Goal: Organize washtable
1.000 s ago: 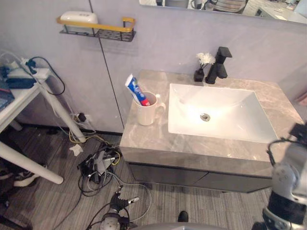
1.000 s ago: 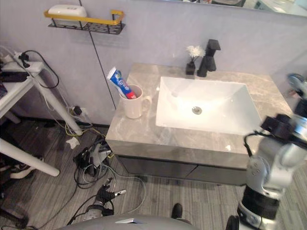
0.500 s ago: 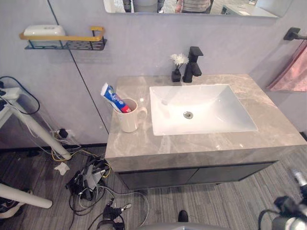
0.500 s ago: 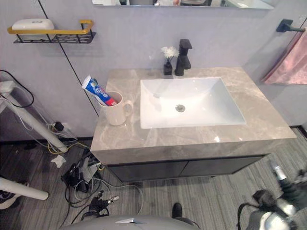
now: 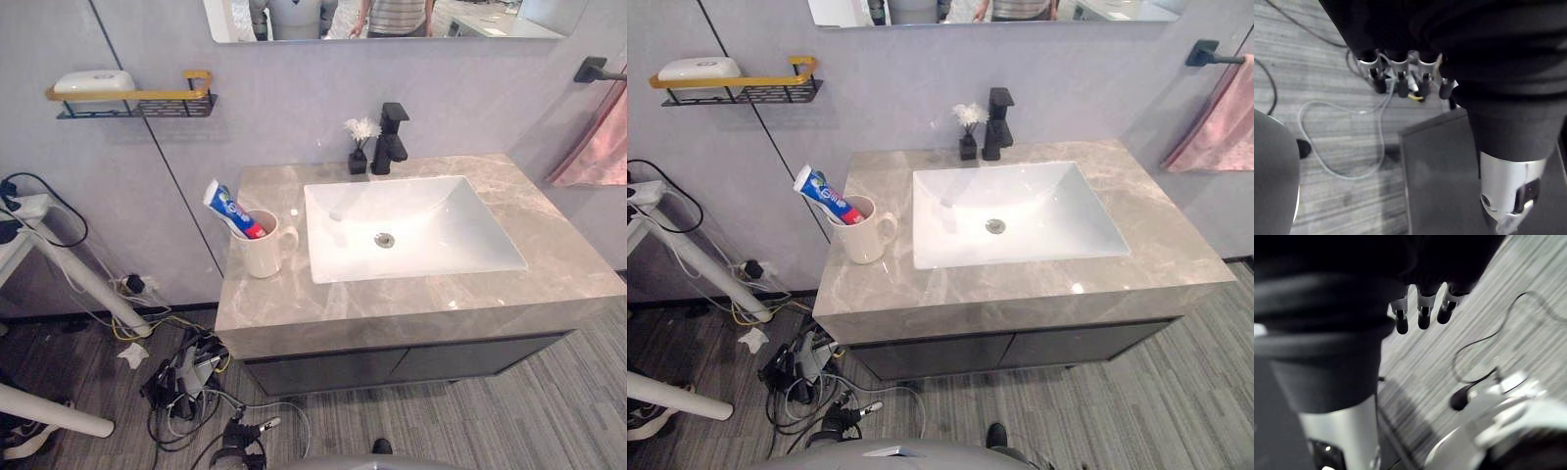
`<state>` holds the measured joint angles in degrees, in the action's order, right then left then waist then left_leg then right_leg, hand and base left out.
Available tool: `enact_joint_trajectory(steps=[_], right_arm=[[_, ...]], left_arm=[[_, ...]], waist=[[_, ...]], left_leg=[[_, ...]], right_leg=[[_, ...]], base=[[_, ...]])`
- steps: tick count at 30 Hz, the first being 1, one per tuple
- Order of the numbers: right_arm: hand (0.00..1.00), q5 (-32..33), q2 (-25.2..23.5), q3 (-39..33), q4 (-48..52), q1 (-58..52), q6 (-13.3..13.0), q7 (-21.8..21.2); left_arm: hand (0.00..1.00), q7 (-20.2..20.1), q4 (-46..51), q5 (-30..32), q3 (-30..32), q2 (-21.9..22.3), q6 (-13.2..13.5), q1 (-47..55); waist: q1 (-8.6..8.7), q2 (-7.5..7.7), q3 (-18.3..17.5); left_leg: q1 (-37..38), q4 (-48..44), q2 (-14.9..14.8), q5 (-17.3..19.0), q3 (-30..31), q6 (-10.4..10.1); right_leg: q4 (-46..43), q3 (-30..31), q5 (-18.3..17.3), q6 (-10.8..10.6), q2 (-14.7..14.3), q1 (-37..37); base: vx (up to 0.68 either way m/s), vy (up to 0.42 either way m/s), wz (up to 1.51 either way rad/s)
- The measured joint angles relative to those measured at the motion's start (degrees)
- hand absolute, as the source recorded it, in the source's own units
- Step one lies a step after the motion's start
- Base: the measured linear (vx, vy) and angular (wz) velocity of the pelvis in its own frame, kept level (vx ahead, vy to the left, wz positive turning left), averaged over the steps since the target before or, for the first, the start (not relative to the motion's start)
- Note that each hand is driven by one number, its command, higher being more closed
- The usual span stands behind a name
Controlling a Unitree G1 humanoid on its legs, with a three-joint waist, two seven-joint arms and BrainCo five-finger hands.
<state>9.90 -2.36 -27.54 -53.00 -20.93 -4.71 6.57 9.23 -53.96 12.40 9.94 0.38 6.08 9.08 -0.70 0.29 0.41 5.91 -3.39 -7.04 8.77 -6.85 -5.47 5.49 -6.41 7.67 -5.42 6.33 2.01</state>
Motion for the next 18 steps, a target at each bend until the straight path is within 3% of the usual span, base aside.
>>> enact_joint_trajectory(steps=[3,9,12,18], right_arm=[[0.00,-0.5,1.6,-2.6,-7.9,2.0,1.6,-0.4],[0.00,-0.5,1.9,-2.0,-9.5,3.6,2.7,-0.4],[0.00,-0.6,2.9,1.0,-10.2,4.3,2.7,-0.3],[0.00,-2.1,4.4,5.0,-10.0,6.2,1.8,-0.1]], left_arm=[[0.00,-0.2,-2.7,-7.7,5.1,-0.1,-0.3,-0.8],[0.00,0.5,2.4,-26.0,11.2,0.0,-0.9,1.2],[0.00,2.4,19.2,-33.8,13.3,1.6,1.2,2.9],[0.00,6.1,42.3,-36.9,16.5,1.7,6.2,1.5]], waist=[[0.02,-0.10,0.6],[-0.10,0.23,1.0],[-0.86,0.57,1.3],[-1.00,0.02,1.4]], left_leg=[[0.8,0.3,0.0,0.0,1.4,0.0],[0.7,1.2,0.1,-0.2,3.6,-0.1],[0.5,1.9,0.0,-0.5,4.2,0.0],[0.7,1.8,0.2,-0.7,4.9,0.0]], right_leg=[[0.2,-1.4,-0.8,-0.2,0.0,-1.4],[0.2,-3.6,-1.4,-0.2,0.0,-2.2],[0.2,-4.1,-1.5,-0.2,0.0,-2.0],[0.0,-5.4,-1.5,-0.2,0.2,-2.3]], base=[[0.00,-0.006,0.22],[0.02,-0.009,0.21],[0.04,0.002,0.09],[0.06,0.011,0.05]])
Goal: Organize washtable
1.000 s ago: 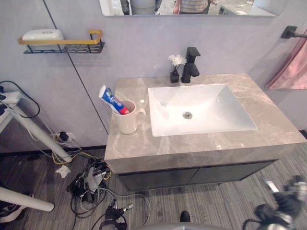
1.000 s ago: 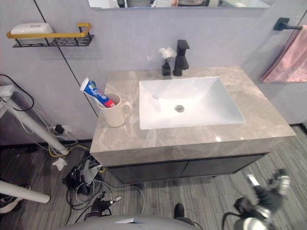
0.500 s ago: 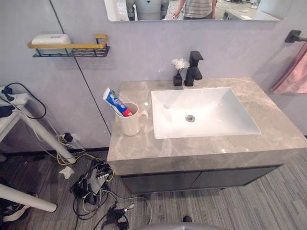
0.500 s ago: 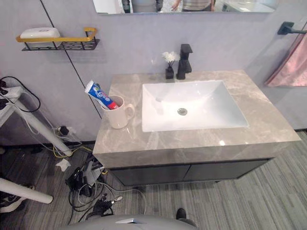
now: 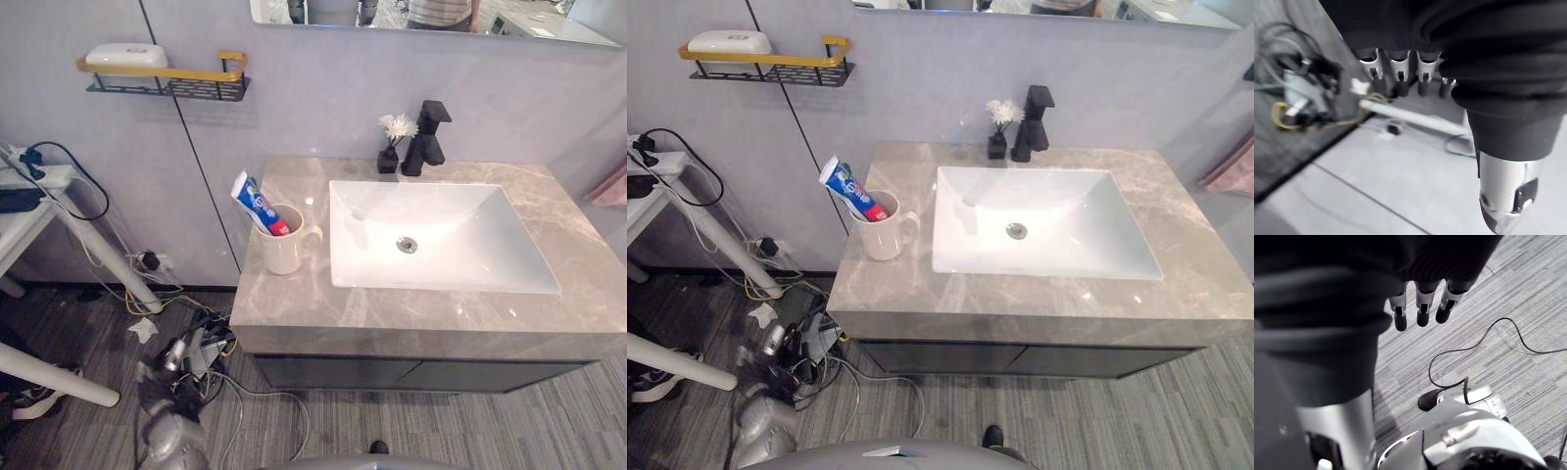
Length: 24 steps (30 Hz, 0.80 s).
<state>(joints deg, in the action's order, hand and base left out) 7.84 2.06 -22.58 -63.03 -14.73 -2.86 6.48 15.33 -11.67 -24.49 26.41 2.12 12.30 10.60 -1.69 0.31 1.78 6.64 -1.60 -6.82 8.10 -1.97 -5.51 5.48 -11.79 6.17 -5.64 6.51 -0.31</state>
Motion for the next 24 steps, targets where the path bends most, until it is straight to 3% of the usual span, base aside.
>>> enact_joint_trajectory(steps=[10,17,18,24], right_arm=[[0.00,0.1,-0.2,0.3,-0.1,0.0,-0.8,-0.2],[0.00,0.1,0.1,0.2,-0.2,-0.1,-0.9,-0.3],[0.00,0.1,0.1,0.2,-0.2,-0.1,-0.9,-0.3],[0.00,0.1,0.2,0.4,-0.6,0.1,-1.0,-0.3]], left_arm=[[0.00,1.5,24.0,0.2,-5.0,0.8,4.6,1.0],[0.00,-1.5,36.4,0.1,-11.6,1.1,7.8,1.1],[1.00,-2.1,37.3,0.0,-12.4,1.1,8.0,1.1],[1.00,-5.3,40.6,-2.2,-16.6,0.9,8.3,1.3]], waist=[[-0.87,0.52,-0.3],[-1.01,0.43,-0.4],[-1.00,0.48,-0.4],[-0.92,0.68,-0.6]], left_leg=[[-1.4,-1.7,0.7,0.0,1.4,0.1],[-2.7,-2.5,0.5,0.1,1.6,0.2],[-3.0,-2.7,0.6,0.1,1.7,0.2],[-3.6,-2.9,0.6,0.0,2.3,0.2]], right_leg=[[0.2,-1.5,0.1,-0.1,1.0,-0.4],[0.1,-1.6,0.5,0.1,0.7,0.2],[0.1,-1.6,0.5,0.2,0.7,0.3],[-0.2,-1.8,0.6,0.2,0.7,0.5]], base=[[-0.03,0.006,0.08],[-0.06,-0.018,0.00],[-0.04,-0.008,0.08],[0.00,-0.004,0.04]])
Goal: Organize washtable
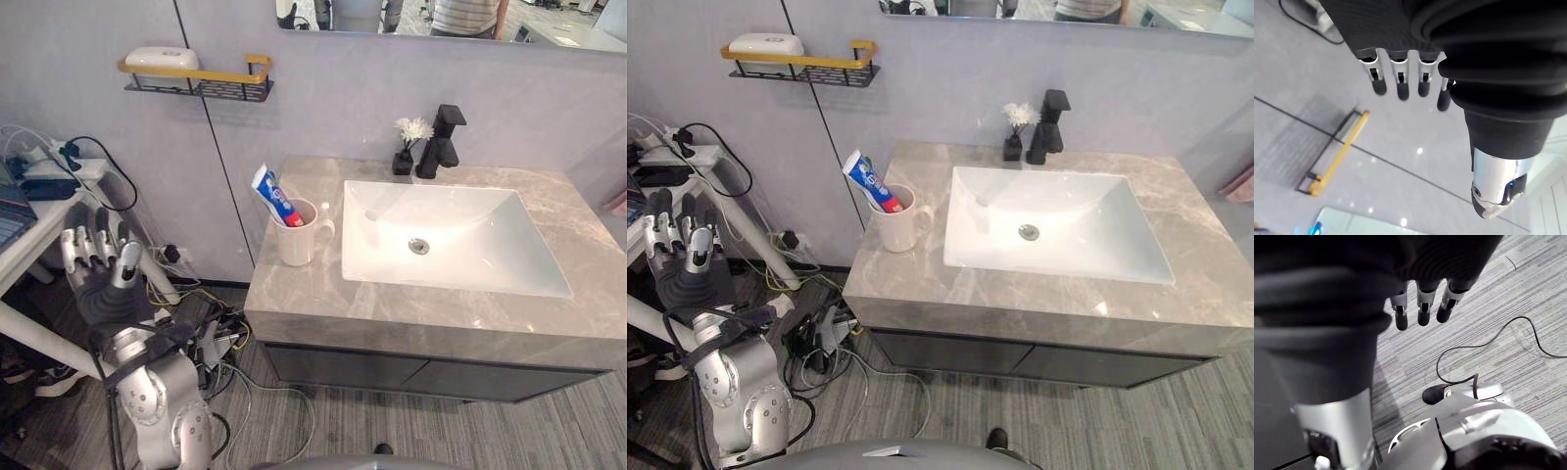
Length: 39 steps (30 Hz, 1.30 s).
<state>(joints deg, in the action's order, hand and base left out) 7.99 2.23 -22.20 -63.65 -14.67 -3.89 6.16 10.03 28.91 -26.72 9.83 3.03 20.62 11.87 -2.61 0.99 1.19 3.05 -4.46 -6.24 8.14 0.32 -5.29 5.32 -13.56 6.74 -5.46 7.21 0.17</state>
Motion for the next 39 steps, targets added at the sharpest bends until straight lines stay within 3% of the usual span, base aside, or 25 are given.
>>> enact_joint_trajectory(steps=[15,19,25,30,39], right_arm=[[0.00,0.5,0.5,2.7,-0.3,0.4,-0.8,0.0],[0.00,1.0,1.5,4.6,-1.6,1.8,-0.8,0.0],[0.00,1.0,1.6,4.6,-1.6,2.1,-0.8,-0.5],[0.00,1.1,1.9,6.1,-1.6,2.7,-0.8,-0.5],[0.00,1.1,2.0,6.1,-1.6,2.9,-0.8,-0.5]], left_arm=[[1.00,-8.5,0.4,-6.7,-12.9,-2.7,-0.9,0.9],[1.00,-11.0,-6.6,-6.8,-17.5,-6.3,-3.1,1.7],[1.00,-12.4,-14.7,-6.7,-22.3,-8.7,-6.6,1.7],[1.00,-13.5,-20.7,-6.5,-25.7,-10.5,-9.0,1.7],[1.00,-13.3,-25.2,-5.4,-26.8,-11.6,-9.2,-1.0]], waist=[[0.35,0.46,-0.3],[0.55,0.30,-0.3],[0.78,0.27,-0.3],[2.13,0.19,-0.3],[2.55,0.14,-0.4]], left_leg=[[-0.8,-0.8,0.1,0.0,0.2,0.0],[-0.6,-0.7,0.1,0.0,0.1,0.0],[-0.3,0.0,0.1,-0.1,0.2,-0.1],[0.0,1.1,0.1,-0.3,0.1,-0.2],[0.7,1.3,0.1,-0.4,-0.2,-0.2]], right_leg=[[0.0,0.0,0.2,-0.1,0.1,0.3],[0.2,-0.2,0.2,-0.1,0.1,0.2],[0.4,-0.5,0.1,-0.1,0.1,0.3],[0.4,-0.6,0.1,-0.1,0.1,0.7],[0.4,-0.3,0.1,-0.1,0.1,0.5]], base=[[0.00,0.000,0.00],[0.00,0.000,0.00],[0.00,0.000,0.00],[0.05,0.006,-0.01],[0.01,0.002,-0.02]])
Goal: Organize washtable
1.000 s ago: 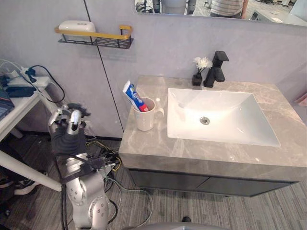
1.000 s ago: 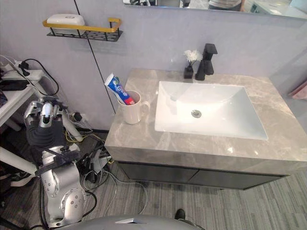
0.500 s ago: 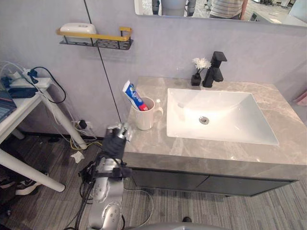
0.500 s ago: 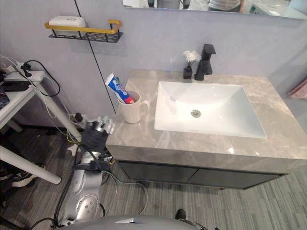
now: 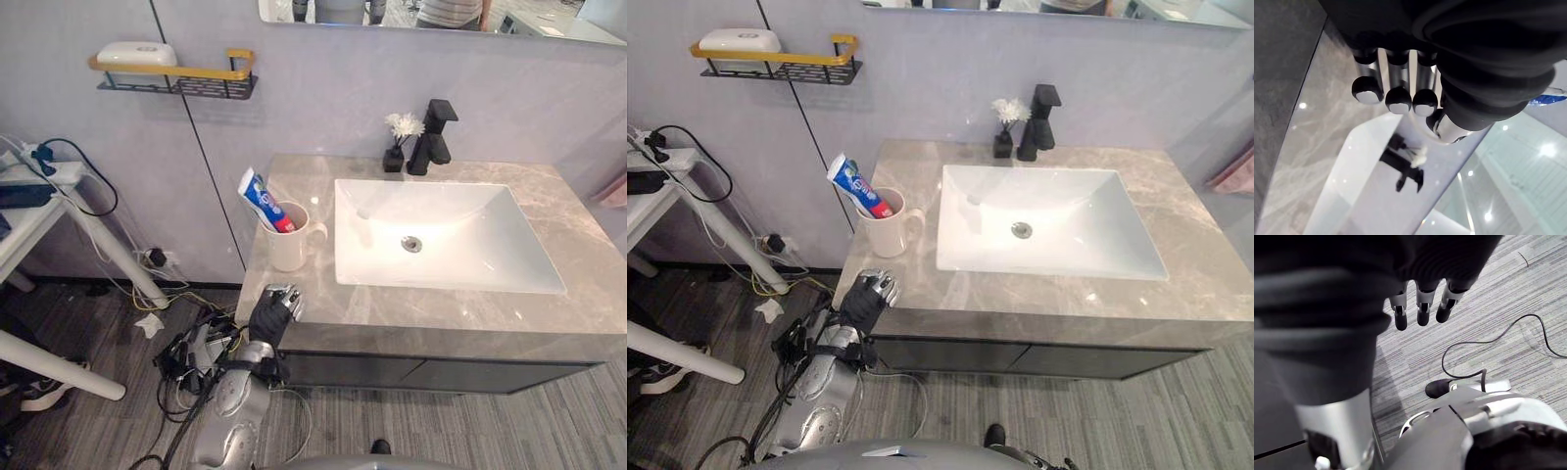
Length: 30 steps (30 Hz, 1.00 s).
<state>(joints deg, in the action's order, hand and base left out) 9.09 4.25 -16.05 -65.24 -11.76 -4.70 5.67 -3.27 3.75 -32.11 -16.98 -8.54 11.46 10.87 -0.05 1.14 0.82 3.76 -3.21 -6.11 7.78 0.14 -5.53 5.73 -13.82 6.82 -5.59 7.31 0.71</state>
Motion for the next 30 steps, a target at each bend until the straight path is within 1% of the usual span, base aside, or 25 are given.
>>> enact_joint_trajectory(steps=[7,10,21,30], right_arm=[[0.00,0.0,0.1,0.3,0.0,0.2,0.0,0.0],[0.00,0.0,0.1,0.3,0.1,0.3,0.0,0.0],[0.00,0.0,0.2,0.3,0.1,0.3,0.1,0.0],[0.00,0.0,0.2,0.2,0.1,0.4,0.3,0.0]], left_arm=[[1.00,0.6,-2.1,1.1,0.0,-0.3,0.1,-2.0],[1.00,0.8,-2.7,1.2,0.0,-0.2,0.2,-2.6],[1.00,2.7,-6.0,1.7,-1.1,-0.2,0.0,-7.7],[1.00,4.1,-6.4,2.2,-0.8,-0.2,-0.1,-8.4]], waist=[[0.60,-0.07,0.0],[1.19,-0.26,0.0],[1.29,-0.38,0.0],[1.45,-0.41,0.0]], left_leg=[[0.5,0.7,-0.1,0.0,-0.9,0.0],[0.6,0.9,-0.1,0.0,-1.2,0.0],[1.2,1.0,-0.1,0.0,-2.1,0.0],[1.6,1.2,-0.1,0.0,-2.6,0.0]], right_leg=[[0.0,0.5,0.0,0.0,-0.1,0.1],[0.0,0.8,0.0,0.0,-0.1,0.2],[0.0,1.6,0.0,0.0,-0.3,0.3],[0.0,2.1,0.0,0.0,-0.3,0.4]], base=[[-0.03,-0.003,-0.05],[0.00,0.000,-0.03],[0.02,0.006,-0.03],[0.00,0.001,-0.03]])
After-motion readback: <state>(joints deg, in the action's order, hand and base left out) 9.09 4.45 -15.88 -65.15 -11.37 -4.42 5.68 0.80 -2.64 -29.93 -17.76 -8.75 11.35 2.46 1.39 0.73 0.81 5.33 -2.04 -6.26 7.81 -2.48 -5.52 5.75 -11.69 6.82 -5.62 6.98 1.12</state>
